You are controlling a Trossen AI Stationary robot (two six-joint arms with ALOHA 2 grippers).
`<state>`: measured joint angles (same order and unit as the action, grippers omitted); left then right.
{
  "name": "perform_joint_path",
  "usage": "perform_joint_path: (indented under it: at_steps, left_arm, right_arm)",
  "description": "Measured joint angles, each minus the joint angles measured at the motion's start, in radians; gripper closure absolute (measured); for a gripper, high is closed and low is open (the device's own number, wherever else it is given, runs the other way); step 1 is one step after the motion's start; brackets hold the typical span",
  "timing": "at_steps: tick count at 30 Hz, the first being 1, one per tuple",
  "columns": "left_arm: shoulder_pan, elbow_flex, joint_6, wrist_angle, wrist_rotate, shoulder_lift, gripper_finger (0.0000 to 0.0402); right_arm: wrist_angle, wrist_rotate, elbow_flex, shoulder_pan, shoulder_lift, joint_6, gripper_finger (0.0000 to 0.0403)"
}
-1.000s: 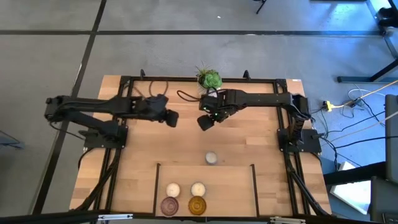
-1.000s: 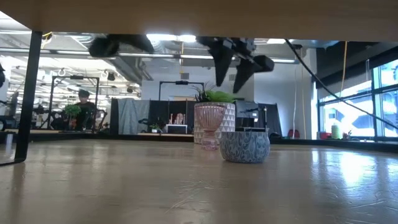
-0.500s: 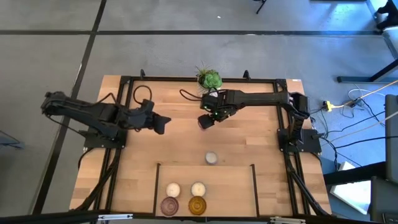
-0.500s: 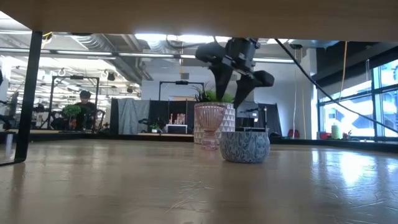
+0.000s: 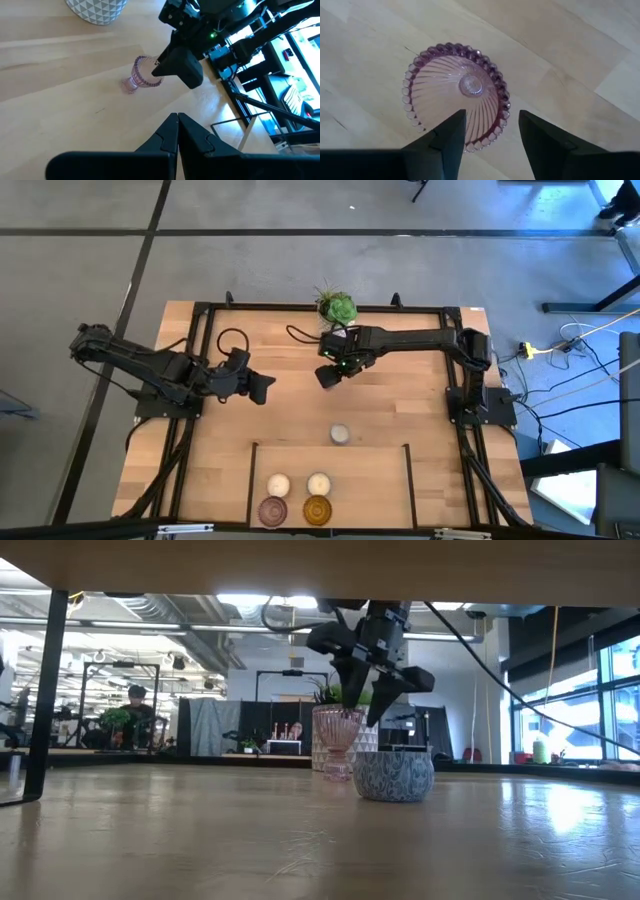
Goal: Pick & Place candle stick holders
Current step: Put the pink candle holder on the shelf
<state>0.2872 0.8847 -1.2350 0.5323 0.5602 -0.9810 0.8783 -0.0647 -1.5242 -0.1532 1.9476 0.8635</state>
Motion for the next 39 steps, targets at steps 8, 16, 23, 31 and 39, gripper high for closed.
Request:
perform_joint_path:
  at_steps: [8, 16, 23, 31, 39]
  left_arm:
    - [0.029, 0.0, -0.012, -0.001, 0.027, 0.0, 0.04]
    - [0.041, 0.0, -0.012, -0.001, 0.045, 0.0, 0.04]
    - [0.049, 0.0, -0.011, -0.001, 0.052, 0.0, 0.04]
    - [0.075, 0.0, -0.011, 0.002, 0.079, 0.0, 0.04]
    - [0.08, 0.0, -0.009, 0.002, 0.089, 0.0, 0.04]
  right_arm:
    - [0.02, 0.007, 0.0, -0.003, 0.0, 0.007, 0.0282]
    - [0.025, -0.004, -0.001, -0.004, -0.001, -0.016, 0.0378]
    - [0.056, -0.01, -0.003, 0.016, -0.004, -0.036, 0.0387]
    - [0.218, -0.03, -0.093, 0.06, -0.003, -0.087, 0.0387]
    - [0.358, -0.014, -0.278, 0.093, -0.004, -0.121, 0.0387]
